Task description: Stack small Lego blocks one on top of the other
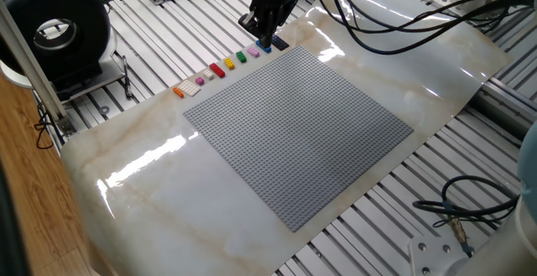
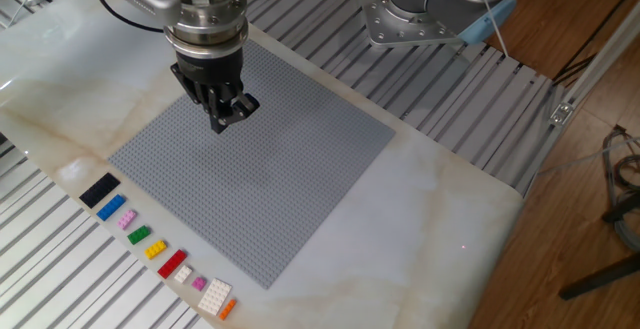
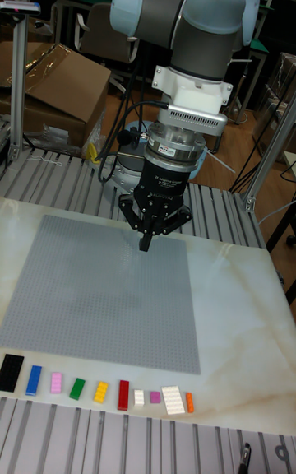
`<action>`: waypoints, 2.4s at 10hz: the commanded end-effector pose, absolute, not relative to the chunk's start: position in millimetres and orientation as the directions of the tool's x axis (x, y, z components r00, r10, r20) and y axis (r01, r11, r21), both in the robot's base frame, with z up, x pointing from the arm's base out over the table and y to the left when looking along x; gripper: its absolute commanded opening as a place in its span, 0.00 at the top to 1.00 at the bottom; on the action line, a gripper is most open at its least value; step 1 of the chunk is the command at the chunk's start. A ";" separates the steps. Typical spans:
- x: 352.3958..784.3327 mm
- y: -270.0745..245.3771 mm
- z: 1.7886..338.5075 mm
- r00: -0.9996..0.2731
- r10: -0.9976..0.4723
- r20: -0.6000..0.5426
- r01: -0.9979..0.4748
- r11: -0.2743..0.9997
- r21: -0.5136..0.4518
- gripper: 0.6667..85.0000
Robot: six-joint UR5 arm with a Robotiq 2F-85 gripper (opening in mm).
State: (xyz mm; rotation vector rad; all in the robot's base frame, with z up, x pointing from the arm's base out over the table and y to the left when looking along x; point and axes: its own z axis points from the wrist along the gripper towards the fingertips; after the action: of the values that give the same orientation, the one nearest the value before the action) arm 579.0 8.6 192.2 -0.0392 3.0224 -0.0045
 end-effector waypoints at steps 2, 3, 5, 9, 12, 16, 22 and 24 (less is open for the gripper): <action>578.7 13.5 195.1 -0.994 0.010 -0.108 0.009 1.000 0.011 1.00; 577.8 11.9 194.6 -0.994 0.027 -0.108 0.026 1.000 0.010 1.00; 578.9 10.4 190.7 -0.992 0.052 -0.119 0.050 0.999 0.018 1.00; 579.8 9.0 189.2 -0.993 0.011 -0.117 0.010 1.000 0.005 1.00; 583.2 8.0 193.8 -0.995 -0.010 -0.103 -0.008 1.000 -0.021 1.00; 583.7 5.6 196.3 -0.995 -0.008 -0.099 -0.005 0.999 -0.035 1.00; 583.7 4.3 196.4 -0.995 -0.016 -0.095 -0.012 0.999 -0.043 1.00; 583.8 4.0 196.4 -0.995 -0.020 -0.095 -0.015 0.999 -0.045 1.00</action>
State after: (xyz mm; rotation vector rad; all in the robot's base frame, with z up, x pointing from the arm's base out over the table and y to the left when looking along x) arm 583.2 2.1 195.3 -0.0269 3.0462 -0.0815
